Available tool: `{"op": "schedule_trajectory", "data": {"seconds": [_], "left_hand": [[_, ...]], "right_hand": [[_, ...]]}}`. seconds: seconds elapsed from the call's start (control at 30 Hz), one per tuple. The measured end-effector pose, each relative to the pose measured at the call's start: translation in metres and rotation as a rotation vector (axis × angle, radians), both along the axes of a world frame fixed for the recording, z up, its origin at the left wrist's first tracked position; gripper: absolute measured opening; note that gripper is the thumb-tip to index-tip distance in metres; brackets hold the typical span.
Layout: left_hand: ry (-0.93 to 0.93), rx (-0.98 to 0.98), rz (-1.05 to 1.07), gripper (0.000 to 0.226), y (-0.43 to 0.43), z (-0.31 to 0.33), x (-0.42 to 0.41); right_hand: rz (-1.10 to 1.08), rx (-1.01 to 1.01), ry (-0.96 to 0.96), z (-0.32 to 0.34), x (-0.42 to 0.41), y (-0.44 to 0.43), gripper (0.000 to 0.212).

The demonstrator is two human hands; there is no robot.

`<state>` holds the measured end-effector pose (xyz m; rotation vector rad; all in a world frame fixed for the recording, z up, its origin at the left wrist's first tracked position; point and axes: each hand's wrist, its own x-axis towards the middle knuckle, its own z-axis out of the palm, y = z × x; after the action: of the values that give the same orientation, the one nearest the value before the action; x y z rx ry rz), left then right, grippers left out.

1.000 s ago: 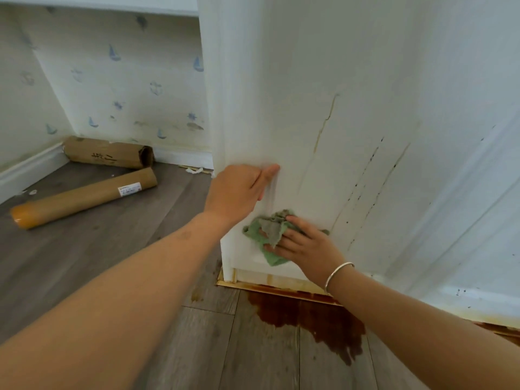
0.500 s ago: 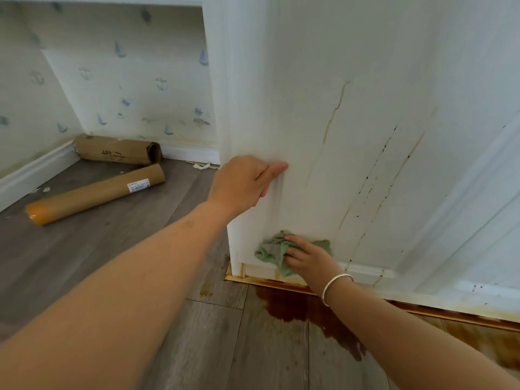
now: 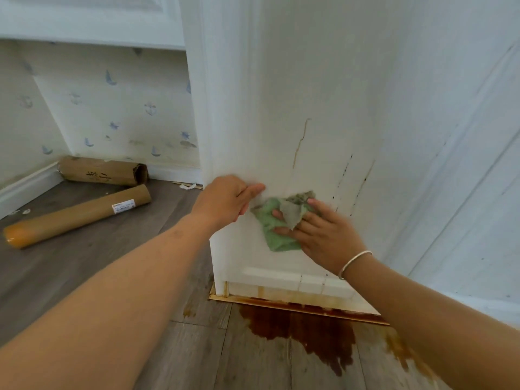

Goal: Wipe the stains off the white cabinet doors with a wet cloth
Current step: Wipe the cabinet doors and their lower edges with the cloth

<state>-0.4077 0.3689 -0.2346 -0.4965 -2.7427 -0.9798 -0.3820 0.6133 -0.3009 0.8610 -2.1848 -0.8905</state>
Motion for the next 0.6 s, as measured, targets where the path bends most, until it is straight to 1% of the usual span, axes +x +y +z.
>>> {"op": "schedule_trajectory", "data": {"seconds": [0.07,0.13,0.23,0.33,0.4,0.5,0.6], "left_hand": [[0.003,0.031,0.015,0.066,0.001,0.004,0.002],[-0.042,0.099,0.040,0.067,0.003,0.005,0.004],[-0.064,0.113,0.068,0.067,0.010,0.007,0.007],[0.011,0.043,0.079,0.066,0.010,0.011,0.007],[0.070,-0.008,0.066,0.064,0.008,0.016,0.006],[0.106,-0.100,0.027,0.056,0.008,0.023,0.007],[0.084,-0.109,0.011,0.048,0.013,0.028,0.010]], "right_hand": [[0.071,-0.119,0.129,0.050,-0.007,-0.005,0.056],[0.135,-0.275,0.252,0.100,-0.015,-0.008,0.054],[0.115,-0.432,0.383,0.152,-0.020,-0.012,0.053],[0.054,-0.544,0.425,0.146,-0.018,-0.025,0.053],[0.018,-0.573,0.394,0.124,-0.017,-0.033,0.053],[0.010,-0.506,0.303,0.083,-0.016,-0.034,0.055],[-0.020,-0.433,0.242,0.055,-0.011,-0.034,0.057]]}}
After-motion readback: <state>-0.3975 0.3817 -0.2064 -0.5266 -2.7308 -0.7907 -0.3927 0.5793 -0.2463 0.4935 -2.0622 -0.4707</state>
